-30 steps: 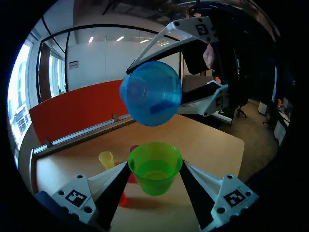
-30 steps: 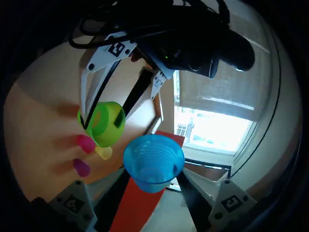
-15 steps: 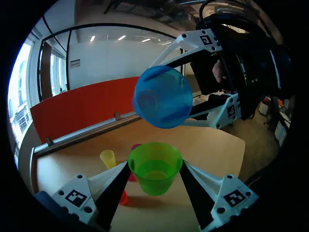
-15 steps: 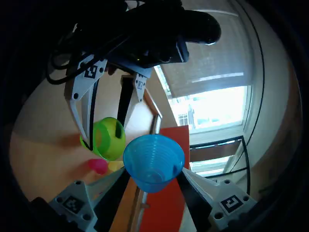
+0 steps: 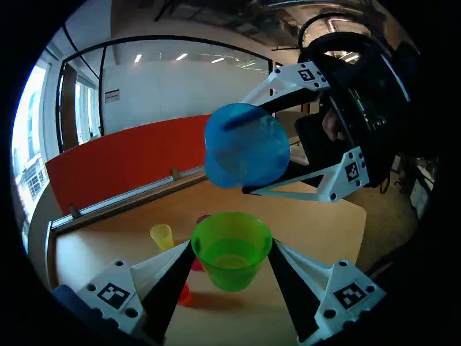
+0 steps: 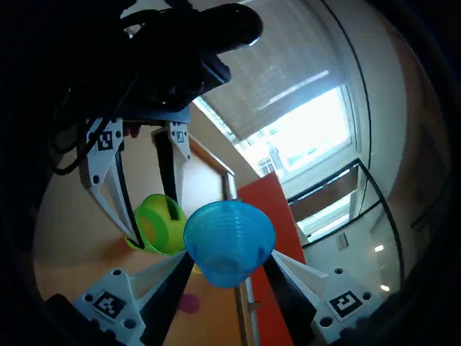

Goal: Pour water

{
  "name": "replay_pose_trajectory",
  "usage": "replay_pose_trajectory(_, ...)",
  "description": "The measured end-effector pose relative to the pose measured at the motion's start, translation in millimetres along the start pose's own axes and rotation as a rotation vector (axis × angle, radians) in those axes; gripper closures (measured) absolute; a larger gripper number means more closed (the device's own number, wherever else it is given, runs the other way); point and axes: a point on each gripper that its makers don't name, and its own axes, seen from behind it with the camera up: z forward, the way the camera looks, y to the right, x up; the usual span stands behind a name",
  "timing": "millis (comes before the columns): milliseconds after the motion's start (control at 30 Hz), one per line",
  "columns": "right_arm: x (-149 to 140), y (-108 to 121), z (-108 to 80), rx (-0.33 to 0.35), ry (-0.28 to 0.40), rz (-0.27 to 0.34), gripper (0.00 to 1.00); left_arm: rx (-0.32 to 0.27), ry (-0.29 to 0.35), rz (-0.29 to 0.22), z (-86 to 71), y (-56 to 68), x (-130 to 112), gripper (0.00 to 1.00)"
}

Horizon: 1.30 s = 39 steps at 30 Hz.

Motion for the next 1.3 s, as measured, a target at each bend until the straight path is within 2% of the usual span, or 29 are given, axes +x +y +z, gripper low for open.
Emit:
replay_pose_trajectory(200,-8.1,3.7,-2.6,-0.02,0.002,0.145,0.15,0.014,0.0,-0.01,-2.7,-2.9,-1.5,0.13)
replay_pose_trajectory(400,-13.5,-3.6,-4.7,-0.017,-0.006,0.305,0.15,0.019,0.001,-0.022,-5.1,-4.6,-2.5,0.13)
replay_pose_trajectory(700,-11.6,-6.5,-10.5,-0.039,0.013,0.496,0.15,0.029,0.002,-0.027,-8.1,-7.0,-4.0,0.13)
replay_pose_trajectory(1000,-12.0,-8.4,-16.9,-0.076,0.028,0.628,0.15,0.037,0.007,-0.035,-11.7,-10.0,-3.8,0.13)
replay_pose_trajectory(1300,-9.0,-17.3,-19.7,-0.078,0.045,0.749,0.15,0.048,0.011,-0.041,-14.6,-12.8,-3.1,0.13)
